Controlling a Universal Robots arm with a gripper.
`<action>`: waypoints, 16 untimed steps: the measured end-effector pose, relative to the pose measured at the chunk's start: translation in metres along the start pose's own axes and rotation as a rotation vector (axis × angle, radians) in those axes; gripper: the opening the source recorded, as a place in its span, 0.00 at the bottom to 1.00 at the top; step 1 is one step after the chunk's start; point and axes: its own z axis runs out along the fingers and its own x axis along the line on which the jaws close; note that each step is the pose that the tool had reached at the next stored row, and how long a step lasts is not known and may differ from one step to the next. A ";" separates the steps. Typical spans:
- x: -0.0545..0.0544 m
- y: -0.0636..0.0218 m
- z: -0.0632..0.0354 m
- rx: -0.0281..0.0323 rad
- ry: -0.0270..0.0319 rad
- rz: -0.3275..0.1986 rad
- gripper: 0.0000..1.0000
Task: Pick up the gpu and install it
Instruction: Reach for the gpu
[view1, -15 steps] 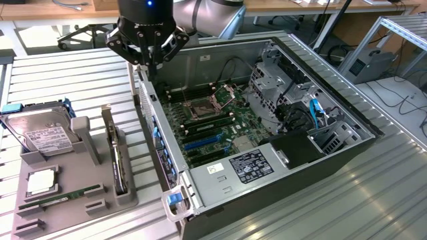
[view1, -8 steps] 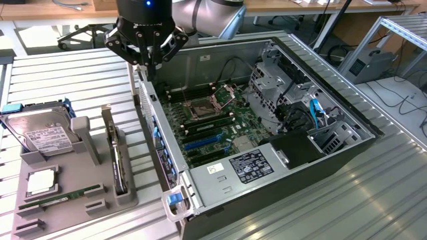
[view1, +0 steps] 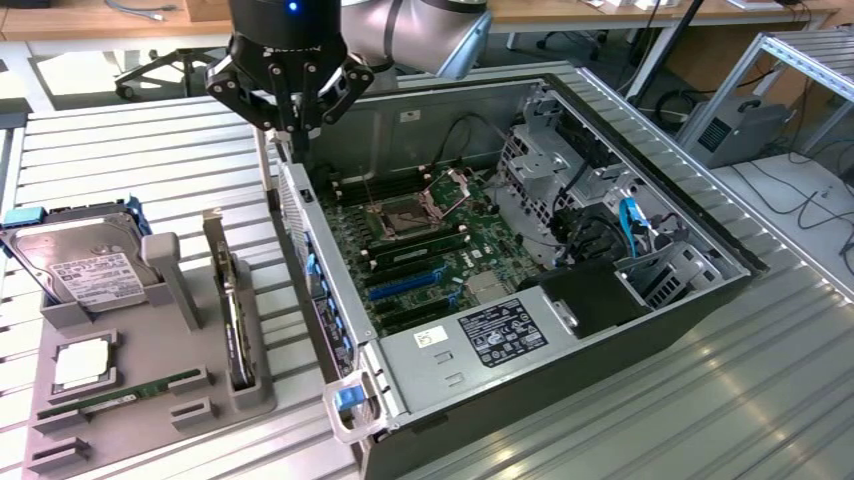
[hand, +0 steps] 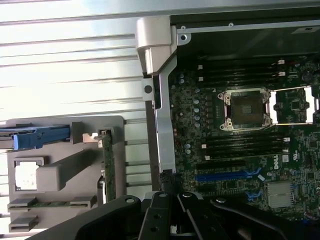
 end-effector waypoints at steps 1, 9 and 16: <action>0.000 0.0000 0.0000 0.0000 0.0000 0.000 0.11; 0.004 -0.0003 -0.0001 0.0000 0.0000 0.000 0.11; 0.007 -0.0005 -0.0002 -0.0001 0.0000 0.000 0.11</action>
